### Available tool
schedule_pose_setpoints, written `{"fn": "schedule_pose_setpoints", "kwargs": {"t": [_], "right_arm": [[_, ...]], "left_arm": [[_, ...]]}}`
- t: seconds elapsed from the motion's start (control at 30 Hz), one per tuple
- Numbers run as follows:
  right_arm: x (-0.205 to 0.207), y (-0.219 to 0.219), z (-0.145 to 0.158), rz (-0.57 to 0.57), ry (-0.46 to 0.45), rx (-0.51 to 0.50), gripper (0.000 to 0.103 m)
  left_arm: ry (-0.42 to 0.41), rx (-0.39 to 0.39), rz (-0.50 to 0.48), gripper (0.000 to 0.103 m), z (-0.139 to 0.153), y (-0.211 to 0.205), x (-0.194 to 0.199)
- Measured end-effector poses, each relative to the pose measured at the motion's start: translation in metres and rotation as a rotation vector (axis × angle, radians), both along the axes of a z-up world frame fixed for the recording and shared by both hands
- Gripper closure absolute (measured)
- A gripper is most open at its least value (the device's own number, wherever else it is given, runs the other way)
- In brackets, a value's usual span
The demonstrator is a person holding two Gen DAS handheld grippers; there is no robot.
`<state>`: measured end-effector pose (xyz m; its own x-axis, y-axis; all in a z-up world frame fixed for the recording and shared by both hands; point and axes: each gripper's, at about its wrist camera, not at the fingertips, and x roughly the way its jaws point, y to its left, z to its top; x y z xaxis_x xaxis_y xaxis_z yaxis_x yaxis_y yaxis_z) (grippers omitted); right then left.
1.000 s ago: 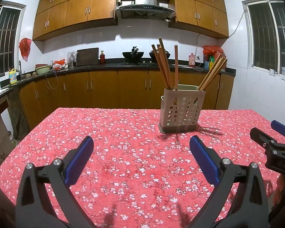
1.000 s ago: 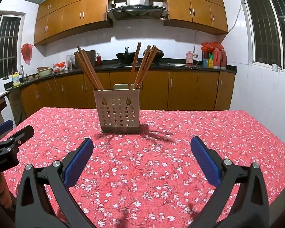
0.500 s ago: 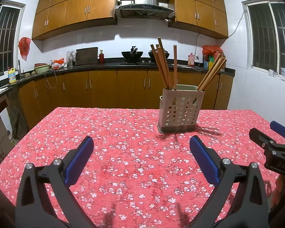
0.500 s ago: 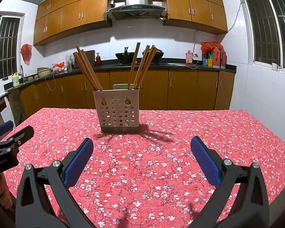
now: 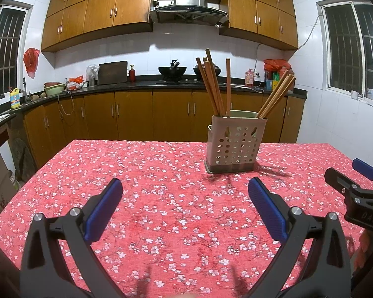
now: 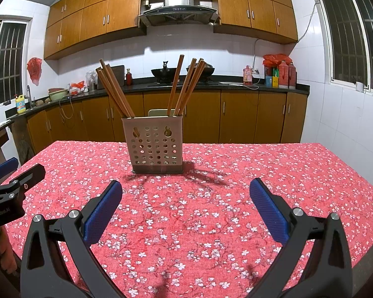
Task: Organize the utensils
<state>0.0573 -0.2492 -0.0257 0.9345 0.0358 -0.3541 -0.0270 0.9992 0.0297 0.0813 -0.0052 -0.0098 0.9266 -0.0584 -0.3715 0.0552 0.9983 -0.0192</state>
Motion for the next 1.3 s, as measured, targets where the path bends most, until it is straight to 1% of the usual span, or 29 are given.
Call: {"fn": "schedule_pose_setpoints", "kwargs": {"t": [1.3], "right_arm": [[0.0001, 0.0014, -0.0032, 0.001, 0.006, 0.003, 0.002]], "left_arm": [[0.008, -0.005, -0.007, 0.004, -0.0042, 0.0008, 0.0017]]}}
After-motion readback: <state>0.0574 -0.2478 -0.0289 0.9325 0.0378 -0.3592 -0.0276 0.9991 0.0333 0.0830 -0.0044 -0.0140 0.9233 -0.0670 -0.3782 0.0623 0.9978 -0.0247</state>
